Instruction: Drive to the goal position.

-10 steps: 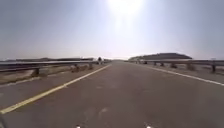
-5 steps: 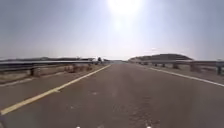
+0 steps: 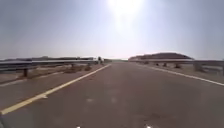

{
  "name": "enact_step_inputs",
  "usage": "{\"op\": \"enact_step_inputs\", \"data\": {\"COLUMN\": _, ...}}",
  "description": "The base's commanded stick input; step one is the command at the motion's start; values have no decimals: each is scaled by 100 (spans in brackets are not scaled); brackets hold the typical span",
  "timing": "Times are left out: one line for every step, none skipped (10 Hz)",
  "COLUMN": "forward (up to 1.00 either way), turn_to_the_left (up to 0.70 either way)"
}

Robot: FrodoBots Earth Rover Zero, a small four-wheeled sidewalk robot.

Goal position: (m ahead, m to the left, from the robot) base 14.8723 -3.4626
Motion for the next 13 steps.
{"op": "enact_step_inputs", "data": {"forward": 70, "turn_to_the_left": -35}}
{"op": "enact_step_inputs", "data": {"forward": 70, "turn_to_the_left": -17}}
{"op": "enact_step_inputs", "data": {"forward": 70, "turn_to_the_left": -2}}
{"op": "enact_step_inputs", "data": {"forward": 70, "turn_to_the_left": 0}}
{"op": "enact_step_inputs", "data": {"forward": 70, "turn_to_the_left": 0}}
{"op": "enact_step_inputs", "data": {"forward": 70, "turn_to_the_left": 0}}
{"op": "enact_step_inputs", "data": {"forward": 70, "turn_to_the_left": 0}}
{"op": "enact_step_inputs", "data": {"forward": 70, "turn_to_the_left": 0}}
{"op": "enact_step_inputs", "data": {"forward": 70, "turn_to_the_left": 0}}
{"op": "enact_step_inputs", "data": {"forward": 70, "turn_to_the_left": 0}}
{"op": "enact_step_inputs", "data": {"forward": 70, "turn_to_the_left": 0}}
{"op": "enact_step_inputs", "data": {"forward": 70, "turn_to_the_left": 0}}
{"op": "enact_step_inputs", "data": {"forward": 70, "turn_to_the_left": 0}}
